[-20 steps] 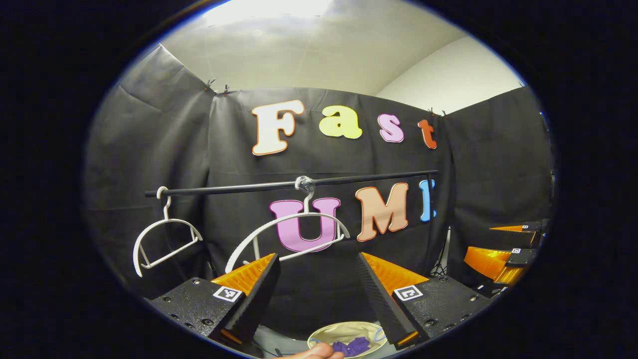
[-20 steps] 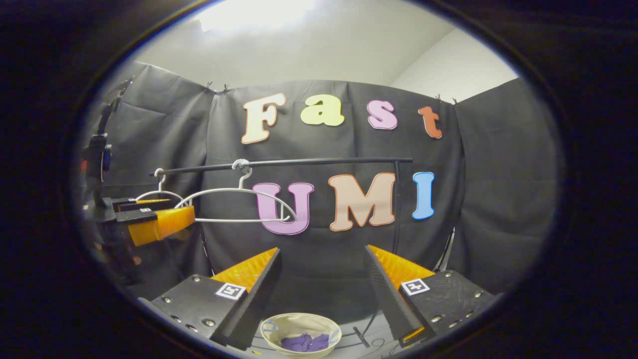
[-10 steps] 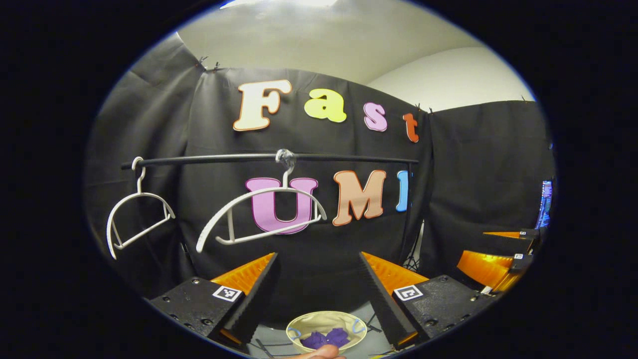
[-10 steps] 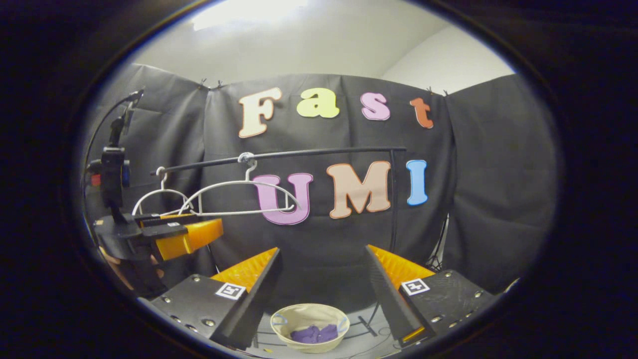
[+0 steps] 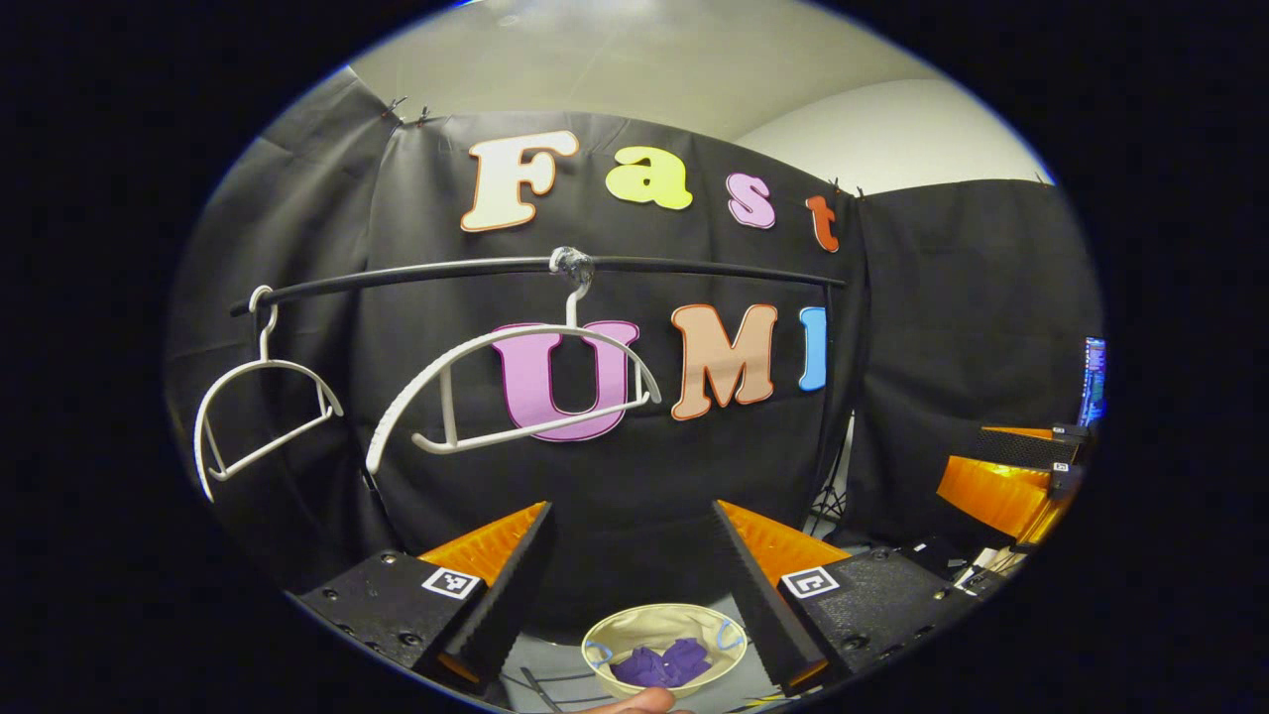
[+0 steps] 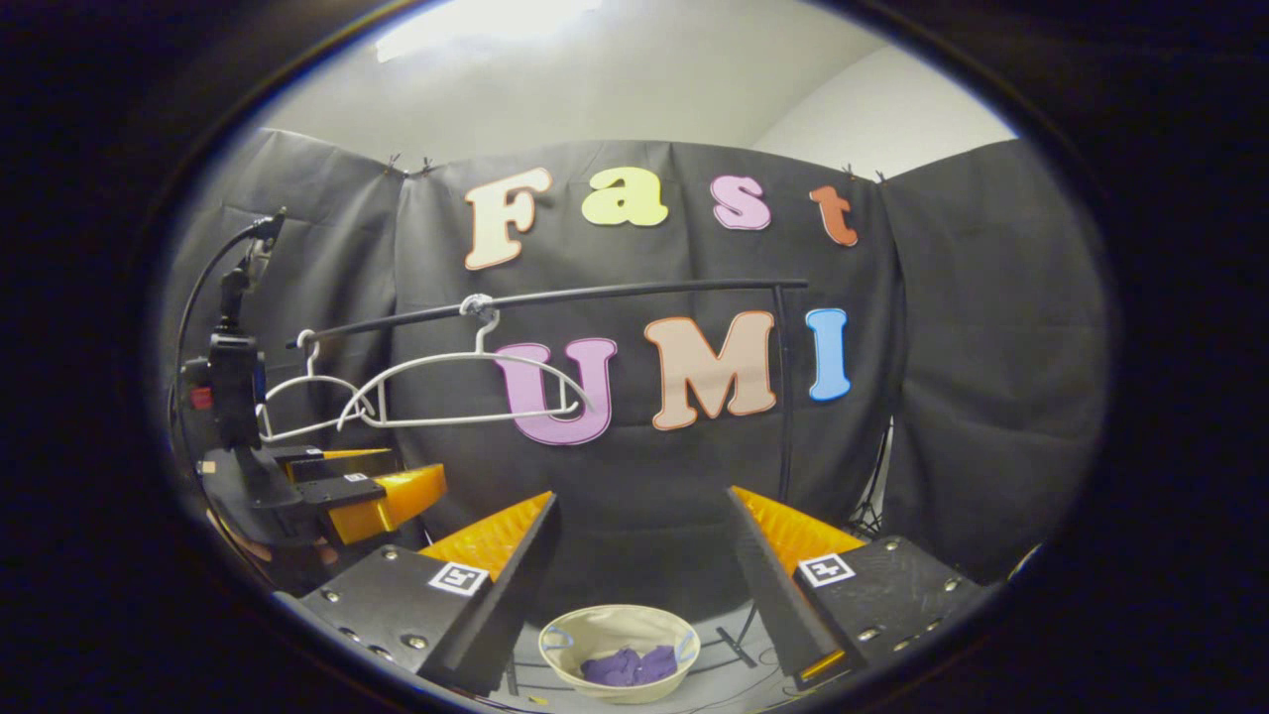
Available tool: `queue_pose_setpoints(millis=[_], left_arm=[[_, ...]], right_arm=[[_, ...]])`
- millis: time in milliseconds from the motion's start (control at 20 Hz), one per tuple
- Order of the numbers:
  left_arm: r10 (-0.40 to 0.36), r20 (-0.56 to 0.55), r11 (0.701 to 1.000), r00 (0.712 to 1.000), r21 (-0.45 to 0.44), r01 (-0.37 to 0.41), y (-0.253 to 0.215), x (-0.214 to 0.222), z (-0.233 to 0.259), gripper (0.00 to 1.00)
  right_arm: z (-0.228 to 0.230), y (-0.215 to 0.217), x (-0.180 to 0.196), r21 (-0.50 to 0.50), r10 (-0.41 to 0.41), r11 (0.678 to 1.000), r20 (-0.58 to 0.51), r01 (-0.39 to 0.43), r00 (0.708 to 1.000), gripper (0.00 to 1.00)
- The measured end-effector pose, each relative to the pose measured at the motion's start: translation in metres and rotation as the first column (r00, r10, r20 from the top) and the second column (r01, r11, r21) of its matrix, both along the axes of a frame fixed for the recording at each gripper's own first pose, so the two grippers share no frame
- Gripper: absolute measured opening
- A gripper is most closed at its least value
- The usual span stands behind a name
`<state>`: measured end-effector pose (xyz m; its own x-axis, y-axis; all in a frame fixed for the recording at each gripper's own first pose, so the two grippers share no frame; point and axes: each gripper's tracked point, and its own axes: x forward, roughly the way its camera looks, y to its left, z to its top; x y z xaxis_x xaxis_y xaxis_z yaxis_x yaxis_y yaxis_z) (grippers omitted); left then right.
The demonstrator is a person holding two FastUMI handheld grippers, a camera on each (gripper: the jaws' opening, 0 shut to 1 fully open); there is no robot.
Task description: Grasp the clothes on the hanger with both hands and then place them into the laundry hamper below.
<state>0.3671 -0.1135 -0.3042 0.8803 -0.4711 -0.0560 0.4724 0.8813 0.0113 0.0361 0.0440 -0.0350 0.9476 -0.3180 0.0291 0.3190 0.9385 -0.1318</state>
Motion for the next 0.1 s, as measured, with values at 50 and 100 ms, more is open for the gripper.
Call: queue_pose_setpoints(millis=[50,100], left_arm=[[-0.006,0.009,1.000,1.000,0.001,0.006,-0.0036,0.0023,0.0022,0.92],[-0.004,0.023,1.000,1.000,0.013,0.004,-0.0048,0.0052,0.0051,0.95]], right_arm=[[0.0008,-0.0044,0.0020,-0.005,0.002,1.000,0.005,-0.002,1.000,0.92],[0.0020,-0.0080,0.0050,-0.007,0.008,1.000,0.010,-0.008,1.000,0.92]])
